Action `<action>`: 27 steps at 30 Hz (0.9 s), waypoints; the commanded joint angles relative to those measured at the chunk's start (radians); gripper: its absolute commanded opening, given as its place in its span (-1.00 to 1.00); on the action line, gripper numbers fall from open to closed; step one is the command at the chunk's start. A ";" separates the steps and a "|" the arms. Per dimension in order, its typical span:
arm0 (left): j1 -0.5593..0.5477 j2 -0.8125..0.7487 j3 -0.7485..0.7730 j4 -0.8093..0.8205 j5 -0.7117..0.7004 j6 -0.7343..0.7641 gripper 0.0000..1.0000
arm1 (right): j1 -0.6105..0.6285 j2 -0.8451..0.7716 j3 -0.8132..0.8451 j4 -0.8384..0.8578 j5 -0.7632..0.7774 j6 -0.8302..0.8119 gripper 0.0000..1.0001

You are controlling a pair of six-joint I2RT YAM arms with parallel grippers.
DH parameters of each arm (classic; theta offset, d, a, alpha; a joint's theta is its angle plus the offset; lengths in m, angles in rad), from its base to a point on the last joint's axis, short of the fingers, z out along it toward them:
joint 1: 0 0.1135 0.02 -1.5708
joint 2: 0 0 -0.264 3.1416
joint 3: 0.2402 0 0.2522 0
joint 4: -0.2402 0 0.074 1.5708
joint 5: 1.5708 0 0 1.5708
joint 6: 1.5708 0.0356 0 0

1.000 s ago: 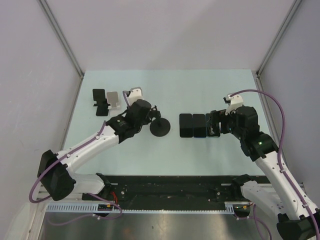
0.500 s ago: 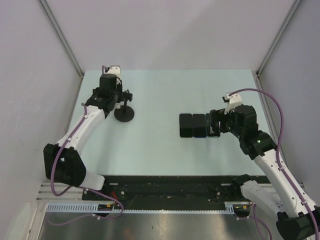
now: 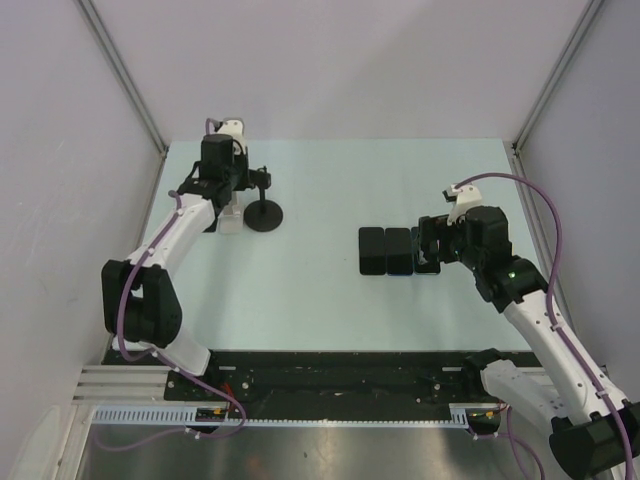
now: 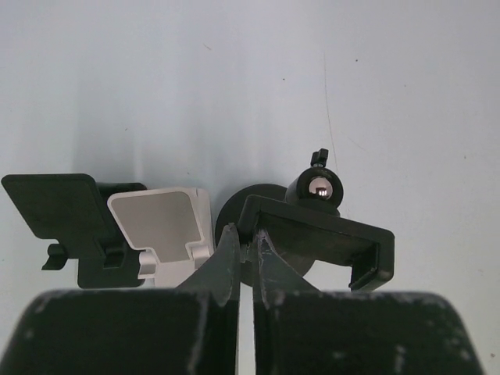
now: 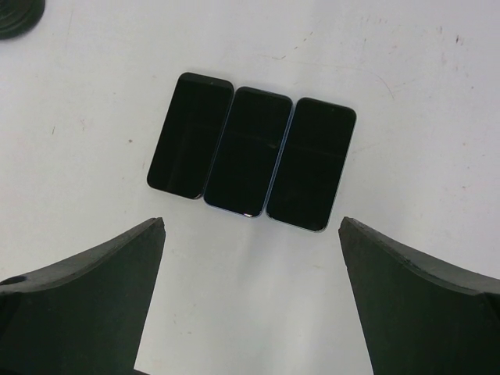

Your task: Remove the phone from the phone stand

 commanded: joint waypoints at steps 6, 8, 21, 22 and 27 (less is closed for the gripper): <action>0.030 -0.001 0.015 0.188 0.003 -0.091 -0.99 | -0.007 0.017 0.046 0.046 0.026 0.032 0.99; 0.030 -0.007 -0.020 0.212 0.007 -0.103 -0.99 | -0.006 0.017 0.046 0.043 0.029 0.036 0.99; 0.030 -0.068 -0.138 0.251 0.019 -0.094 -0.68 | -0.007 -0.011 0.046 0.026 0.034 0.041 0.98; 0.030 -0.077 -0.137 0.248 0.013 -0.088 -0.69 | -0.007 -0.017 0.046 0.025 0.034 0.041 0.98; 0.030 -0.096 -0.130 0.248 -0.005 -0.057 -0.72 | -0.007 -0.032 0.046 0.003 0.037 0.037 0.98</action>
